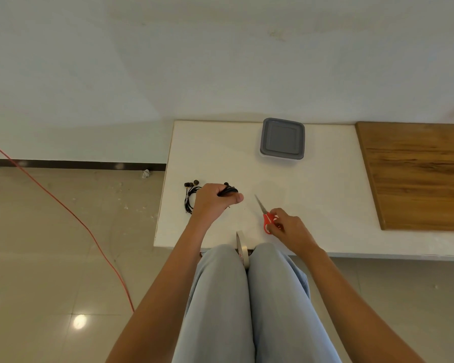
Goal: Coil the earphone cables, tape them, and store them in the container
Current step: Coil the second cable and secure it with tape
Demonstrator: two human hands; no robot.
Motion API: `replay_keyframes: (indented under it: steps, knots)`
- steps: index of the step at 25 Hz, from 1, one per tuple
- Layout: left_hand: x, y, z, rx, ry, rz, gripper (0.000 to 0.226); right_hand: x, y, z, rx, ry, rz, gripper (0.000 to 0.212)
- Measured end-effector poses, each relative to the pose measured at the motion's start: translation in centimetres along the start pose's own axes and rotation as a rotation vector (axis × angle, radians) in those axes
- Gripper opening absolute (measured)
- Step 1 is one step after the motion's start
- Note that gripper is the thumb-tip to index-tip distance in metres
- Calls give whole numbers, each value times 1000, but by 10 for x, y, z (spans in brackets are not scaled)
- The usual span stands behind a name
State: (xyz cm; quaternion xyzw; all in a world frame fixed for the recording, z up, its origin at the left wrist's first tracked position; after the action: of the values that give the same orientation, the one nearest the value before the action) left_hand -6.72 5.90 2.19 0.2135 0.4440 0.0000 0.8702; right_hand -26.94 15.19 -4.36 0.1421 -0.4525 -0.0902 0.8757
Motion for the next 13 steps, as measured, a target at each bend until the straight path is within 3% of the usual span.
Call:
replay_keyframes:
  steps: [2,5,10,13]
  knots:
    - [-1,1,0,0,3,2,37,1,4,-5,62,-183,7,20]
    - [0,2,2,14,15,15,38,4,2,4,134,-225,-11,37]
    - [3,2,5,43,-2,30,30,26,-12,8,554,14,-59,50]
    - [1,2,4,43,6,32,30,41,-21,-1,681,98,-62,51]
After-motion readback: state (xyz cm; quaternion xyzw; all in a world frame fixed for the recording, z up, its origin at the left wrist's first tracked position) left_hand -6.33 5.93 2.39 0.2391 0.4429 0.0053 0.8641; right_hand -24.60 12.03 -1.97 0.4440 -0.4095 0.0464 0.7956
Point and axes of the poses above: each hand's wrist, its own y-axis away from the middle knuckle, its own z-axis out of the back of the hand, x = y × z, the point moved 6 cm from there along -y, towards the middle knuckle, and after that the axes turned 10 degrees about -y, right-handed, at the moved point
